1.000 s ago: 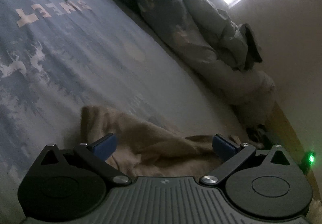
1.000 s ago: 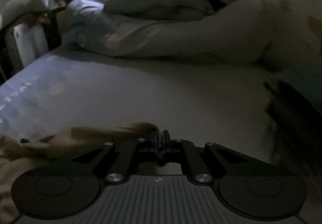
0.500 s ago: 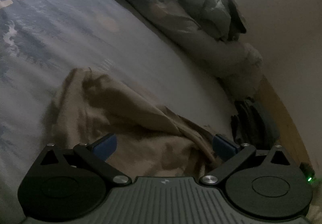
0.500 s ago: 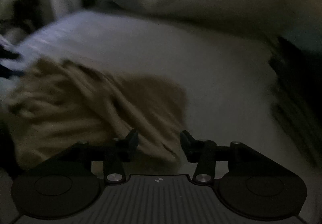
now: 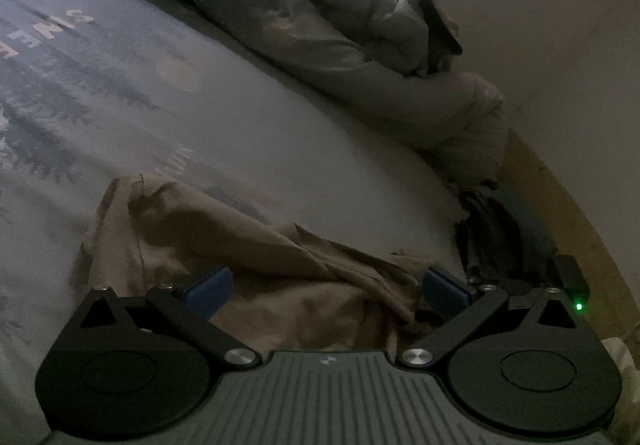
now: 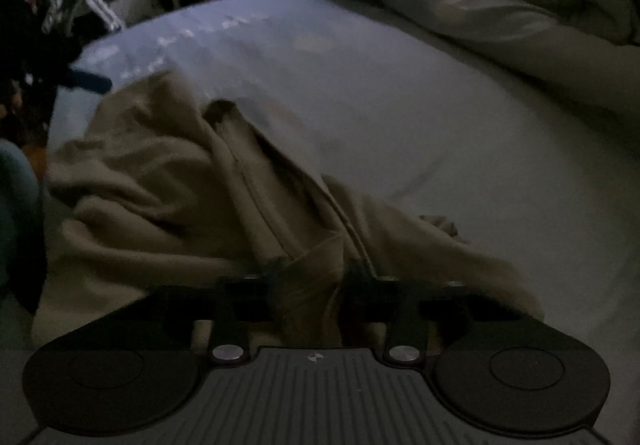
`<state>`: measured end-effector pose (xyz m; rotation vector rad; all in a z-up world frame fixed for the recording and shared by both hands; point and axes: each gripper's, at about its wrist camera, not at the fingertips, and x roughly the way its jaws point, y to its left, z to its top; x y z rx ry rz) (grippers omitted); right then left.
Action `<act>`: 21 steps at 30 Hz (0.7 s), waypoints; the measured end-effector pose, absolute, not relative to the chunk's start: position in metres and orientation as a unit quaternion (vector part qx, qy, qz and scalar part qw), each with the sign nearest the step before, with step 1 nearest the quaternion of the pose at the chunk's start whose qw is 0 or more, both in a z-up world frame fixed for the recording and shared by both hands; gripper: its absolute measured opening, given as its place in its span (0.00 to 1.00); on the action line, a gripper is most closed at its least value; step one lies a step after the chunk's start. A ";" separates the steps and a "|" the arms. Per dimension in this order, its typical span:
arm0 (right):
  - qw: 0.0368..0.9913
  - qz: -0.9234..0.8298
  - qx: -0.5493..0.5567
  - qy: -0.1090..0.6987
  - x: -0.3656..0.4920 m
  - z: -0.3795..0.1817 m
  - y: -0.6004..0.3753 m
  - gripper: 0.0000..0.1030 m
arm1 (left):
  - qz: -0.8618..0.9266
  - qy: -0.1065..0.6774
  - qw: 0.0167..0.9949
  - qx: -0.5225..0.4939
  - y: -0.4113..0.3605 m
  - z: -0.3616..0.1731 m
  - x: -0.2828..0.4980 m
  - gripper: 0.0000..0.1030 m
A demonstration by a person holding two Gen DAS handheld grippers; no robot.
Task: Fold clothes
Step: 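Smooth the garment flat with the right tool while the left tool holds its edge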
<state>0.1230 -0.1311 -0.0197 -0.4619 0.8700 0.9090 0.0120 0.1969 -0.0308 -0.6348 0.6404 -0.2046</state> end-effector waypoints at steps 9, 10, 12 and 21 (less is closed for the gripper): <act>0.795 0.442 -0.227 0.349 0.051 0.038 -0.168 0.06 | -0.153 0.306 0.905 -0.251 0.185 -0.016 0.010 1.00; 0.789 0.448 -0.232 0.351 0.038 0.039 -0.173 0.06 | -0.166 0.307 0.905 -0.245 0.181 -0.014 0.009 1.00; 0.773 0.459 -0.245 0.363 0.014 0.035 -0.185 0.06 | -0.193 0.307 0.904 -0.224 0.173 -0.010 0.006 1.00; 0.769 0.417 -0.237 0.423 -0.016 -0.004 -0.238 0.06 | -0.293 0.333 0.895 0.040 0.093 0.000 -0.006 1.00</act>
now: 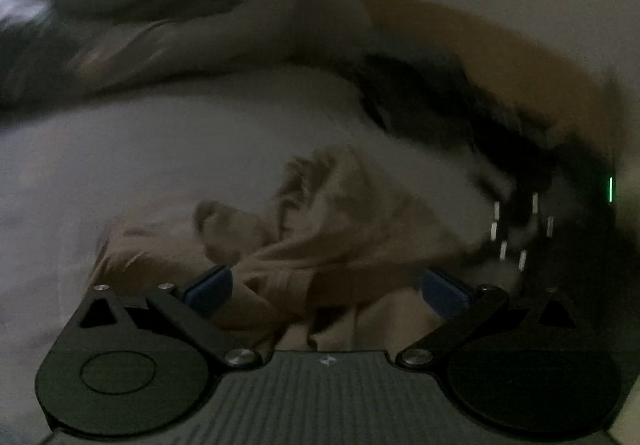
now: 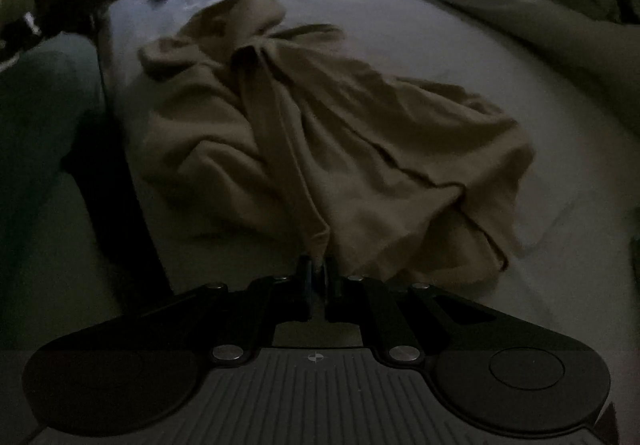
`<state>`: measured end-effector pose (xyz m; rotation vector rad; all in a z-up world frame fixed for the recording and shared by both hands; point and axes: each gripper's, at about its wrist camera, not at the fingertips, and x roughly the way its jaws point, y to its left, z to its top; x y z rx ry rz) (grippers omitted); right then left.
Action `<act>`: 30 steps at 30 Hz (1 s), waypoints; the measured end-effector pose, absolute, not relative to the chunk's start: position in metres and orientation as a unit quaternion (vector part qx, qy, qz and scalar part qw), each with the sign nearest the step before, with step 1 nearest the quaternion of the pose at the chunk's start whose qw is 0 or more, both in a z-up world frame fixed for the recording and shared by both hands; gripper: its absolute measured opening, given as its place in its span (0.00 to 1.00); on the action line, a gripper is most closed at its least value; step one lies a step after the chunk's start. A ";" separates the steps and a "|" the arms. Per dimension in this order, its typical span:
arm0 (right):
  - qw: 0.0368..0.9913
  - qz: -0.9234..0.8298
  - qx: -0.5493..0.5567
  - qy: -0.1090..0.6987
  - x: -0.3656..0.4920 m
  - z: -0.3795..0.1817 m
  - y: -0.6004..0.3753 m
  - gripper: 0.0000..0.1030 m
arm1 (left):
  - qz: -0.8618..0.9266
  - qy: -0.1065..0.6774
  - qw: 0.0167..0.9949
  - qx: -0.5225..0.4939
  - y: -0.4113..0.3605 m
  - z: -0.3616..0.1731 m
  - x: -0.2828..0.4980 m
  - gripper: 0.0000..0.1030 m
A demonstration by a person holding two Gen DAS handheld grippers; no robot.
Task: Fold clothes
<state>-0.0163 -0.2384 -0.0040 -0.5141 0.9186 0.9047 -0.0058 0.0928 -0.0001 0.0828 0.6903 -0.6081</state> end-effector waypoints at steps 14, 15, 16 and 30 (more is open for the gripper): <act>0.752 0.392 -0.268 0.457 -0.018 0.006 -0.281 0.07 | -0.438 0.343 0.815 0.161 0.027 -0.017 0.016 0.84; 0.751 0.392 -0.270 0.457 -0.018 0.004 -0.279 0.07 | -0.445 0.346 0.809 0.168 0.023 -0.018 0.019 0.84; 0.750 0.393 -0.272 0.457 -0.018 0.002 -0.277 0.07 | -0.447 0.349 0.806 0.171 0.019 -0.018 0.023 0.82; 0.751 0.402 -0.236 0.468 -0.017 -0.014 -0.272 0.07 | -0.484 0.406 0.770 0.091 0.042 -0.021 0.085 0.65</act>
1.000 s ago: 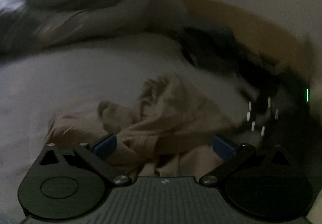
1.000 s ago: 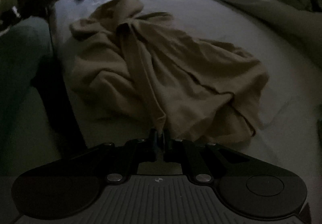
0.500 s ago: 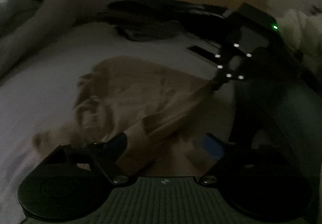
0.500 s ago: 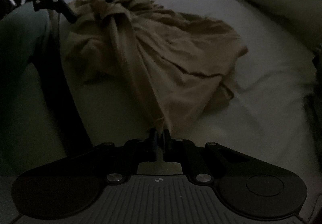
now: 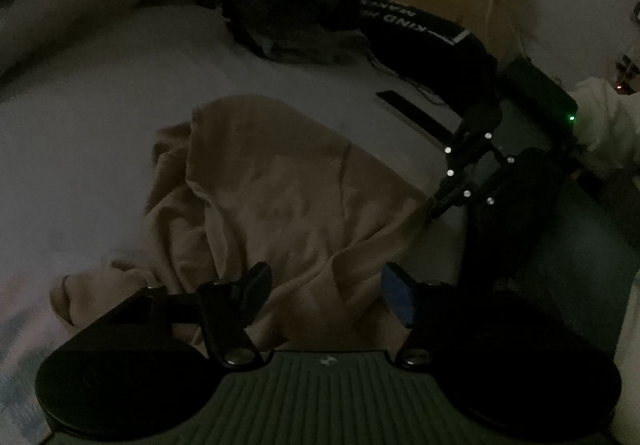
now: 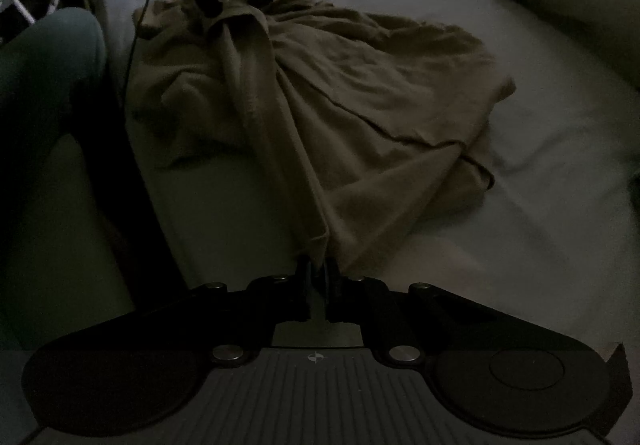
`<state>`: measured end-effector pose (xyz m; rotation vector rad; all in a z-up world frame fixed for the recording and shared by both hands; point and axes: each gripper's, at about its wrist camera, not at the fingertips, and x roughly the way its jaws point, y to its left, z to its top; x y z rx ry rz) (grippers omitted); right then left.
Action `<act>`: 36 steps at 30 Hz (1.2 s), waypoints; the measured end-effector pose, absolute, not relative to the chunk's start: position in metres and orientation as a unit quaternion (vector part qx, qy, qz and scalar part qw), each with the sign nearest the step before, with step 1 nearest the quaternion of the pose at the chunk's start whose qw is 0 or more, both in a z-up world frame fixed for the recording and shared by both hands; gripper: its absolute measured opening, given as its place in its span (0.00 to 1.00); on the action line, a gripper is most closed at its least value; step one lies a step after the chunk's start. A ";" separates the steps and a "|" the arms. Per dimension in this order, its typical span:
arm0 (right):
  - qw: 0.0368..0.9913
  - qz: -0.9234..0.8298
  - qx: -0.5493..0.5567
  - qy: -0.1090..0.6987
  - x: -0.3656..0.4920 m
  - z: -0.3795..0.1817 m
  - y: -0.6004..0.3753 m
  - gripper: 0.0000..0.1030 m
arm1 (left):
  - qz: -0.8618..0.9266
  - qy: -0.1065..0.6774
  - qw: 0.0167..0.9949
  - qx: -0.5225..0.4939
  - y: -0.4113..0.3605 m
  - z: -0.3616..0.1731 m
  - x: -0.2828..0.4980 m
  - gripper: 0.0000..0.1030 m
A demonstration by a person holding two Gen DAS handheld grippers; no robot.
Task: Fold clothes
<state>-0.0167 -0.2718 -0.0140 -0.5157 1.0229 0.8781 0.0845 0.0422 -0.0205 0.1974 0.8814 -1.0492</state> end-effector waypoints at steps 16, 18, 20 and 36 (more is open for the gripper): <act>0.753 0.401 -0.205 0.479 -0.005 -0.016 -0.282 0.08 | -0.515 0.463 0.718 0.067 0.052 -0.042 0.103 0.48; 0.754 0.400 -0.205 0.478 -0.004 -0.017 -0.282 0.08 | -0.518 0.467 0.714 0.064 0.056 -0.043 0.103 0.47; 0.756 0.398 -0.202 0.479 -0.004 -0.017 -0.282 0.08 | -0.519 0.469 0.712 0.058 0.060 -0.042 0.104 0.47; 0.762 0.387 -0.201 0.478 0.002 -0.016 -0.275 0.08 | -0.520 0.480 0.706 0.031 0.065 -0.047 0.111 0.28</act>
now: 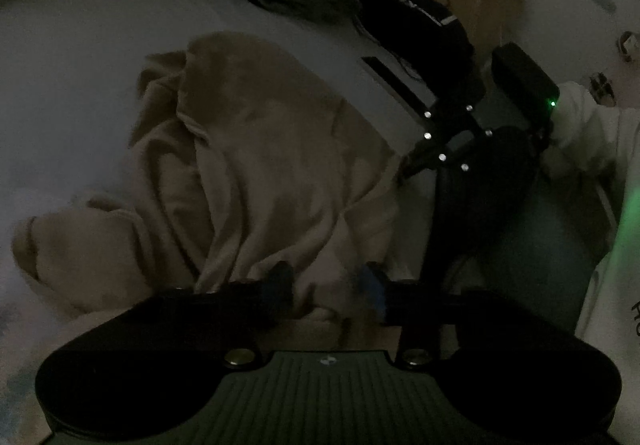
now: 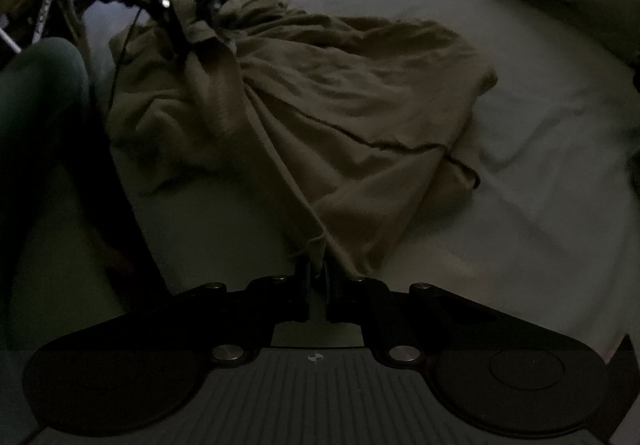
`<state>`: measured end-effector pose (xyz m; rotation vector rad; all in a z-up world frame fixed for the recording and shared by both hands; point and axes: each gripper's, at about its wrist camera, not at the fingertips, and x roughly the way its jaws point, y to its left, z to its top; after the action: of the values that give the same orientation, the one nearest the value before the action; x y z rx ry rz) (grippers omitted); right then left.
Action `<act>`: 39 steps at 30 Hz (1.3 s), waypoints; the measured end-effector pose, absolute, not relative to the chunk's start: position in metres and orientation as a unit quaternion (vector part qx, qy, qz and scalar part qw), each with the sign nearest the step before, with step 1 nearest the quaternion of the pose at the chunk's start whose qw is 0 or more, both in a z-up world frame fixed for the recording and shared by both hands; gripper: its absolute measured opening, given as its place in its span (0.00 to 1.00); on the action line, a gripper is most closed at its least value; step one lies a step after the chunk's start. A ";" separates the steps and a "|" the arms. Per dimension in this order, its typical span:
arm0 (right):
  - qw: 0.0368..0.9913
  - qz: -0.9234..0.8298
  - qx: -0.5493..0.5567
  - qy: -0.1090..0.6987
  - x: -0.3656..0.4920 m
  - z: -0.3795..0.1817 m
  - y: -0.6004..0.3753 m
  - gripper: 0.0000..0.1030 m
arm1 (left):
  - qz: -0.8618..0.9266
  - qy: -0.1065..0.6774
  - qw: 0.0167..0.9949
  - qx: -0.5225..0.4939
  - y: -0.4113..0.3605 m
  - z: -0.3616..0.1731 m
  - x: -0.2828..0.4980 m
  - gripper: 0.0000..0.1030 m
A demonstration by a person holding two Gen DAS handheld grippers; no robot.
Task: Fold clothes
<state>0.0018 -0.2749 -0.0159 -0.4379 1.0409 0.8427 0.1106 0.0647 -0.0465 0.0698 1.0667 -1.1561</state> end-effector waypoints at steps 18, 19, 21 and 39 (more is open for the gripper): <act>0.908 0.264 -0.063 0.320 0.002 0.098 -0.266 0.07 | -0.319 0.255 0.907 -0.102 0.112 0.061 0.023 0.10; 0.913 0.263 -0.064 0.306 0.003 0.109 -0.261 0.07 | -0.304 0.237 0.916 -0.108 0.114 0.071 0.018 0.10; 0.923 0.260 -0.065 0.275 0.003 0.132 -0.251 0.07 | -0.272 0.199 0.933 -0.122 0.120 0.093 0.006 0.10; 0.966 0.210 -0.150 -0.025 -0.031 0.357 -0.194 0.07 | -0.164 -0.071 0.975 -0.129 0.113 0.293 -0.077 0.09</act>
<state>-0.0310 -0.1936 0.3570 -0.3038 -0.0511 0.4251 -0.0770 0.1126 0.2927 -0.2603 -0.1426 -0.3307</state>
